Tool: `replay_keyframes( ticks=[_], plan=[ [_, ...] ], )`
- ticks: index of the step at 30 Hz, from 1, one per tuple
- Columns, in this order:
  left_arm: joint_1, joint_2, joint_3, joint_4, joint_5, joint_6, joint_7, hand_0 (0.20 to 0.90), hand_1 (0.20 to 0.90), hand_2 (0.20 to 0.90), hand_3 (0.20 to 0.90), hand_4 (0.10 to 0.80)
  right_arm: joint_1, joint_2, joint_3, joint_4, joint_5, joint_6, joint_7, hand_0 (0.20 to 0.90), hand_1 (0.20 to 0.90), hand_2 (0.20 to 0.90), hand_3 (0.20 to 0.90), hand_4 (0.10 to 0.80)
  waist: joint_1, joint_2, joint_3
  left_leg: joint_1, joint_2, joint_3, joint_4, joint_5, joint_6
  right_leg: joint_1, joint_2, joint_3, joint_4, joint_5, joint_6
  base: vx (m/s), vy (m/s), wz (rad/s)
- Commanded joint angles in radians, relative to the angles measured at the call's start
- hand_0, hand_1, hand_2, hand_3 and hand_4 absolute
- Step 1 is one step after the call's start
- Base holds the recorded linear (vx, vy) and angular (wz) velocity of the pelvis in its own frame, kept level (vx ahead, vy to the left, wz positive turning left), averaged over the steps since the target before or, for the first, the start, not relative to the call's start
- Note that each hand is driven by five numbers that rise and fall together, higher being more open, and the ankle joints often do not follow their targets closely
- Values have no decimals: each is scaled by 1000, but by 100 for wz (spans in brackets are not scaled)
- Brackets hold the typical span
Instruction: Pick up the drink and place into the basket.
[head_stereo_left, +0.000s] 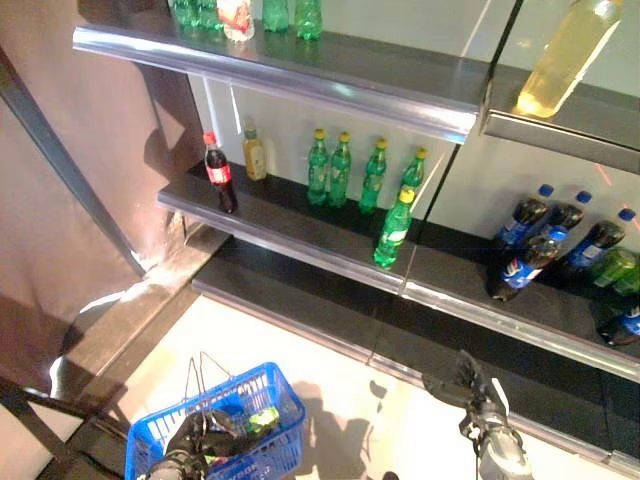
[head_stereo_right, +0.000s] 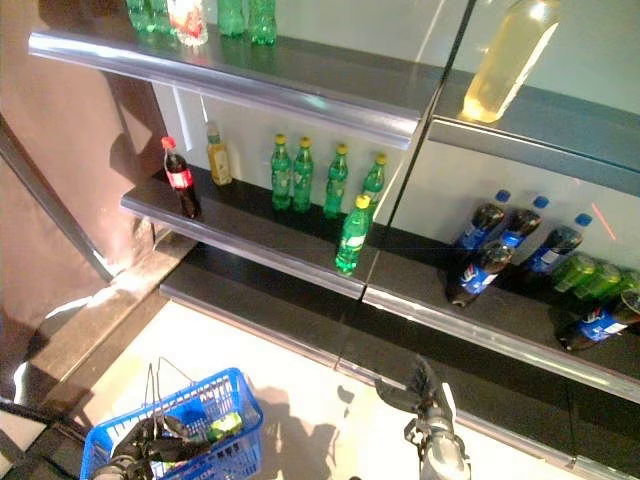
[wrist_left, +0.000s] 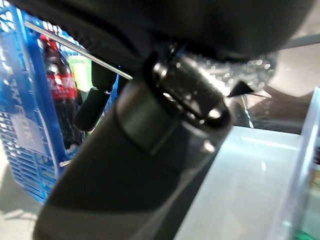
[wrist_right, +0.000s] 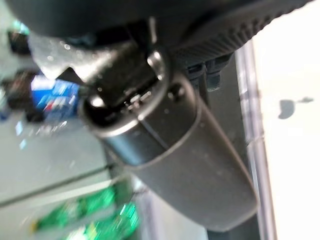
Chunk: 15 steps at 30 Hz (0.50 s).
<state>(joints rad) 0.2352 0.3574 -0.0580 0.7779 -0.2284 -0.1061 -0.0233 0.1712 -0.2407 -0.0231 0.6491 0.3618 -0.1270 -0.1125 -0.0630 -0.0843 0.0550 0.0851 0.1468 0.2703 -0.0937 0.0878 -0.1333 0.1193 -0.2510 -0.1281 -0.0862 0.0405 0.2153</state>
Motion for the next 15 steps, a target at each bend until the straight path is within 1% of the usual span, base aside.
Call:
replay_keyframes(
  ticks=[1,3,5,6,7,9,10,12,13,14,15],
  plan=[
    [-193,49,99,-14,52,-269,54,300,300,300,200,100,-67,-70,-81,38,66,-111,-12,900,900,900,900,800,17,64,-22,44,-26,-22,6,-92,53,-21,64,-53,10,35,-53,0,0,0],
    [-203,43,96,64,67,-285,53,300,300,300,200,100,-71,-68,-95,122,83,-128,10,900,900,900,900,800,12,67,-23,44,-25,-16,6,-93,54,-23,67,-43,10,35,-54,0,0,0],
    [-208,41,89,121,72,-279,56,300,300,300,200,100,-71,-67,-105,204,84,-133,32,900,900,900,900,800,5,69,-26,46,-24,-10,6,-95,56,-26,70,-32,9,34,-55,3,3,-7],
    [-209,41,88,122,72,-279,56,300,300,300,200,100,-72,-68,-105,206,85,-134,33,900,900,900,900,800,6,70,-26,46,-24,-9,6,-95,56,-26,71,-31,9,34,-55,5,5,-14],
    [-211,39,83,155,75,-275,59,300,300,300,200,100,-75,-64,-115,245,110,-120,47,900,900,900,900,800,2,71,-27,46,-24,-8,6,-96,57,-28,73,-25,8,34,-55,4,8,-18],
    [-214,38,78,211,87,-274,56,300,300,300,200,100,-78,-64,-129,332,123,-121,80,900,900,900,900,800,-4,73,-30,48,-25,-3,6,-99,59,-30,77,-12,8,33,-56,7,15,-15],
    [-216,38,71,255,93,-268,54,300,300,300,200,100,-80,-62,-138,393,156,-95,101,900,900,900,900,800,-9,74,-31,49,-25,2,6,-99,60,-32,79,-1,9,32,-57,7,18,-8],
    [-218,35,64,310,98,-278,52,300,300,300,200,100,-77,-63,-146,474,148,-100,145,900,900,900,900,800,-15,76,-31,49,-26,6,6,-101,62,-34,82,11,10,30,-58,2,23,-16],
    [-221,33,59,345,108,-270,45,300,300,300,200,100,-75,-62,-145,534,131,-91,175,900,900,900,900,800,-21,78,-31,52,-26,15,6,-102,63,-36,83,18,12,30,-58,-4,24,-24],
    [-221,31,54,359,110,-270,45,300,300,300,200,100,-74,-61,-142,551,118,-87,181,900,900,900,900,800,-24,78,-31,52,-26,17,6,-102,64,-38,84,22,12,30,-58,-8,24,-21],
    [-221,29,48,379,119,-265,39,300,300,300,200,100,-72,-61,-134,579,99,-62,199,900,900,900,900,800,-27,78,-31,54,-27,21,6,-104,65,-40,86,30,14,30,-58,-10,15,-16]
  ],
)
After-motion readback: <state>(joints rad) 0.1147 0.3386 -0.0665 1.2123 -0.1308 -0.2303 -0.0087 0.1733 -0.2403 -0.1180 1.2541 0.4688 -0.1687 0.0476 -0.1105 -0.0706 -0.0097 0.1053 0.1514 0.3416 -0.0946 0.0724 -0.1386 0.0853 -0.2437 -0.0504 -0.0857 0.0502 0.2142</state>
